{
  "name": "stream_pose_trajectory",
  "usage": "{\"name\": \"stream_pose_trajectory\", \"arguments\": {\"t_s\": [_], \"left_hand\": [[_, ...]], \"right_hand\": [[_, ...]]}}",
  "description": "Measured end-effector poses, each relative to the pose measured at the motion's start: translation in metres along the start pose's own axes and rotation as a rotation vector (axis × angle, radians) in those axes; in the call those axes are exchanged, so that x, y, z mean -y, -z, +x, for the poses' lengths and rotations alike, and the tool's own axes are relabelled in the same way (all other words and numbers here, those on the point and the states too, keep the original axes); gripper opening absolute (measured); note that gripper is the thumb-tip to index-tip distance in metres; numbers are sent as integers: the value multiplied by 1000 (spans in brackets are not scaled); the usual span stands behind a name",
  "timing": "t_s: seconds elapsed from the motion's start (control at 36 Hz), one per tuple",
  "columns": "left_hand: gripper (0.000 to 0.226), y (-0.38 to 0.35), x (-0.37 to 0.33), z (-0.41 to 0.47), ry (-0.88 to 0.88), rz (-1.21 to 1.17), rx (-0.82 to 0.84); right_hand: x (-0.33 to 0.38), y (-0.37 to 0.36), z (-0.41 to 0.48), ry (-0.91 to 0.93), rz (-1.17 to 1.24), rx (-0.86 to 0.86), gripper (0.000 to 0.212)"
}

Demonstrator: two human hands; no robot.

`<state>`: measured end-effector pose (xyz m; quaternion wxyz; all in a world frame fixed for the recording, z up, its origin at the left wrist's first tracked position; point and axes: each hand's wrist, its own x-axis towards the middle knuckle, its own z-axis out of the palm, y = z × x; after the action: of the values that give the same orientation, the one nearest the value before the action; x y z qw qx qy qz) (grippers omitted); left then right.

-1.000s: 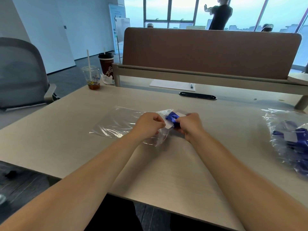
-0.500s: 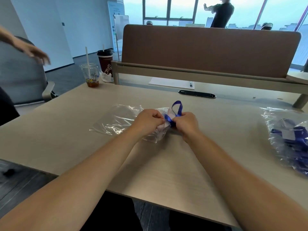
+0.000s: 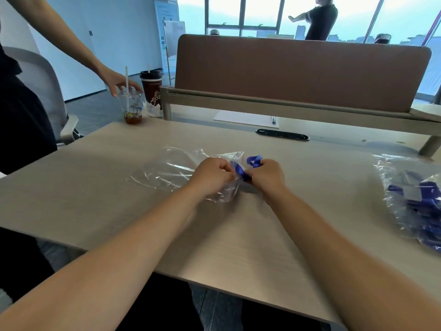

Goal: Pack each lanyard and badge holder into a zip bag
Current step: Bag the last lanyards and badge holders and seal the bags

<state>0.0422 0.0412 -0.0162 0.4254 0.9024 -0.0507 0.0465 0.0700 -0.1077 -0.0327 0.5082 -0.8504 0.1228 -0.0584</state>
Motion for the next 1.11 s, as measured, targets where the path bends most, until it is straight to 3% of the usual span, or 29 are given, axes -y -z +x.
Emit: {"name": "stream_pose_trajectory", "arguments": {"t_s": [0.14,0.33,0.47,0.61,0.92,1.06,1.11], "left_hand": [[8,0,1,0,-9,4,-12],[9,4,-2,1,-45,42,-8],[11,4,-3,2,-44,55,-2],[10,5,-4,3,-40,65,20],[6,6,-5,5,-13,-40,32],[8,6,-4,7,-21,-94,42],[8,6,-3,8,-17,-97,44]], "right_hand": [[3,-6,-3,-34,2,1,20],[10,5,-9,91,-216,80,25],[9,8,-14,97,-139,128,27],[0,3,-10,73,88,3,12],[4,4,-16,76,19,113,12],[3,3,-3,-35,141,106,24],[6,6,-7,-80,250,137,15]]}}
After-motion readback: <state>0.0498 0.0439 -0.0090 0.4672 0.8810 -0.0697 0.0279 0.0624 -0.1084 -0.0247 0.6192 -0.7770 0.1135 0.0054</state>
